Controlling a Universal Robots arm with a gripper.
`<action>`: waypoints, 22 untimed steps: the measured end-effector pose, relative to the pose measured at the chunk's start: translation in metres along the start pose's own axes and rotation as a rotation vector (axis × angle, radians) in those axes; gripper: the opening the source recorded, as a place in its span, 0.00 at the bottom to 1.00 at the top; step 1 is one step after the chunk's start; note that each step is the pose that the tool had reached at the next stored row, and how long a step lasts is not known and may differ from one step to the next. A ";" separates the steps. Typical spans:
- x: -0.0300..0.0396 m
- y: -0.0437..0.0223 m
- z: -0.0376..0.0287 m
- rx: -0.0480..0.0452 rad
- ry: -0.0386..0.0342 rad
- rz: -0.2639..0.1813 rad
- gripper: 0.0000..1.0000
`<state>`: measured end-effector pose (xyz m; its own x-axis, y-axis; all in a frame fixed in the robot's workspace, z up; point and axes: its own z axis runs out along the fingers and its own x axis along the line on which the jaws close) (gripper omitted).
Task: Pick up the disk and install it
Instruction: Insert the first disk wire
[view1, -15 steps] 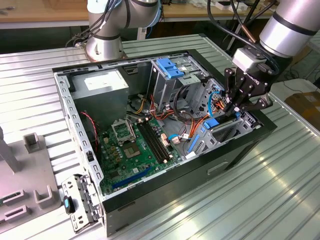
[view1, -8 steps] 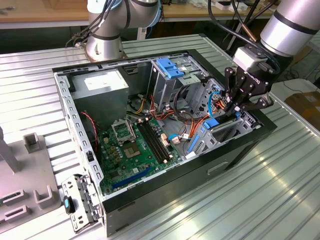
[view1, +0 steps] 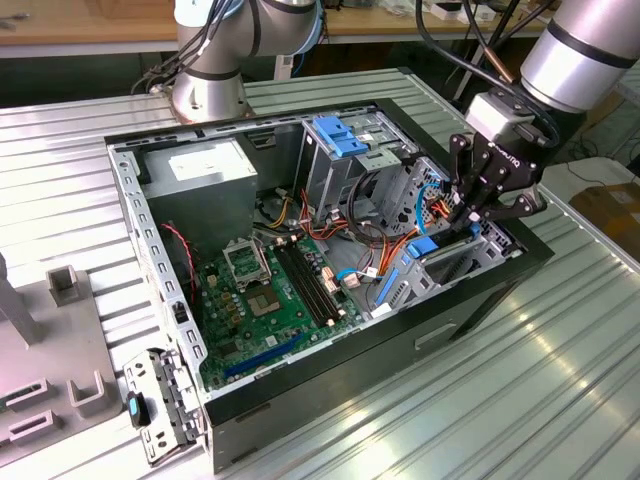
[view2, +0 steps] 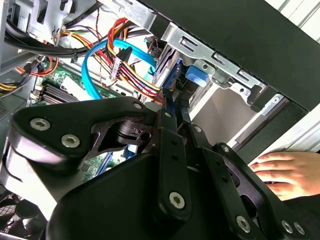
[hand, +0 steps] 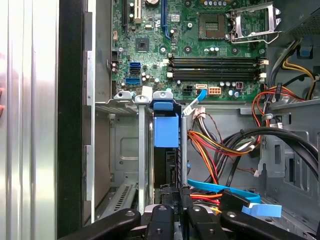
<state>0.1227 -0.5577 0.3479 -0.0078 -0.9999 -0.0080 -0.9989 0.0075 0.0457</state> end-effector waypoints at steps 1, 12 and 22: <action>0.0000 0.0000 0.0000 0.0000 0.0001 0.000 0.17; -0.0002 -0.0002 0.0054 -0.0001 -0.0015 0.000 0.17; -0.0001 -0.0004 0.0087 -0.0005 -0.0058 0.000 0.17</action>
<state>0.1227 -0.5576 0.3392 -0.0079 -0.9999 -0.0138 -0.9989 0.0072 0.0463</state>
